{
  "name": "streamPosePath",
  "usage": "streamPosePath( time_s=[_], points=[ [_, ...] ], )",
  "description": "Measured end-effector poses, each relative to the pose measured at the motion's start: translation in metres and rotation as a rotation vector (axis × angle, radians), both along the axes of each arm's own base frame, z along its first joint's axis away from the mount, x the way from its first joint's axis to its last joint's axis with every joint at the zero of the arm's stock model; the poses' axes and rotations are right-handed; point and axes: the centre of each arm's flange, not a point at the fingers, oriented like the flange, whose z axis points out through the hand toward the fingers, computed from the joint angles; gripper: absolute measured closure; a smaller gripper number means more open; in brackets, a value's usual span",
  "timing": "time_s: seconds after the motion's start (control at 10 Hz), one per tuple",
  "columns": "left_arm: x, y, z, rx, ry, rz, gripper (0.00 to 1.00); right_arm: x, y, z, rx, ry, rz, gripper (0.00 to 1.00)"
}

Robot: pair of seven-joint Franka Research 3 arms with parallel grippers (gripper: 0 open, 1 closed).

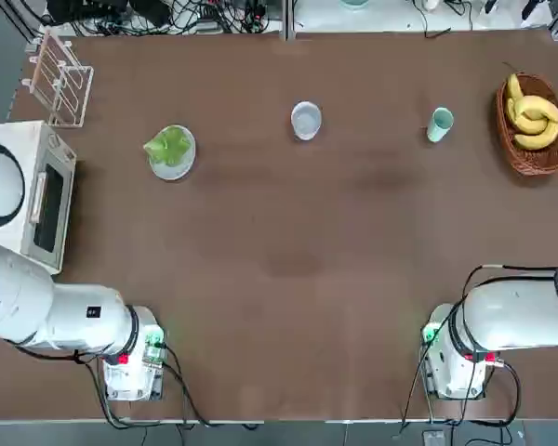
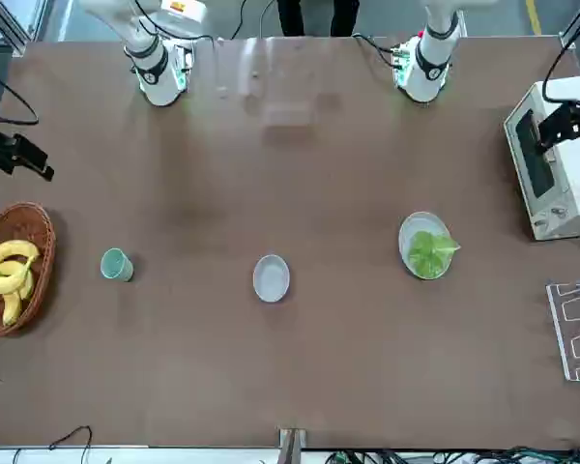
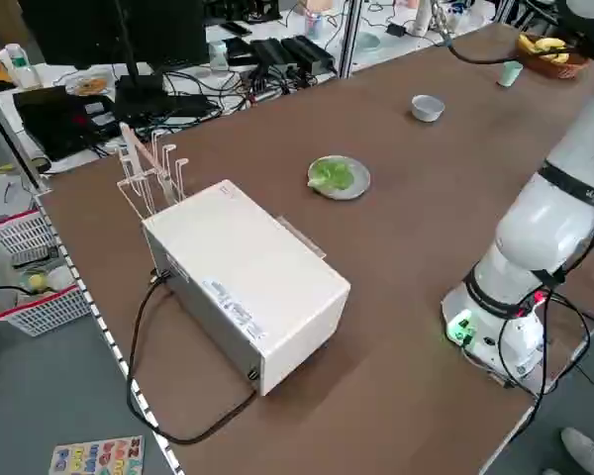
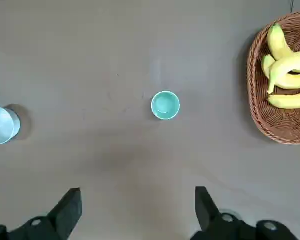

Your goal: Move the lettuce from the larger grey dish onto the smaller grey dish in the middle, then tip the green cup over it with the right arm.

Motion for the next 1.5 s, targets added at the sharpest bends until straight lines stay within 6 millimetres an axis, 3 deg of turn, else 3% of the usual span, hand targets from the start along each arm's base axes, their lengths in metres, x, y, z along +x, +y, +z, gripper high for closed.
streamPosePath(
  time_s=[0.3,0.5,0.9,1.2,1.5],
  points=[
    [0.002,-0.003,-0.003,-0.001,0.002,-0.009,0.0,0.0,0.0,0.0,0.0,0.003,0.001,0.0],
    [0.012,-0.007,-0.02,-0.012,-0.007,-0.016,0.0,-0.001,0.001,-0.001,0.001,0.006,0.002,0.0],
    [0.036,-0.008,-0.114,-0.027,0.03,-0.014,0.0,-0.002,-0.006,-0.005,0.005,0.018,0.168,0.0],
    [0.036,-0.009,-0.173,-0.027,0.057,-0.008,0.0,0.0,-0.04,-0.014,0.062,-0.024,0.41,0.0],
    [0.033,-0.02,-0.23,-0.045,0.077,0.022,0.0,0.01,-0.105,-0.054,0.204,-0.115,0.636,0.0]
  ],
)
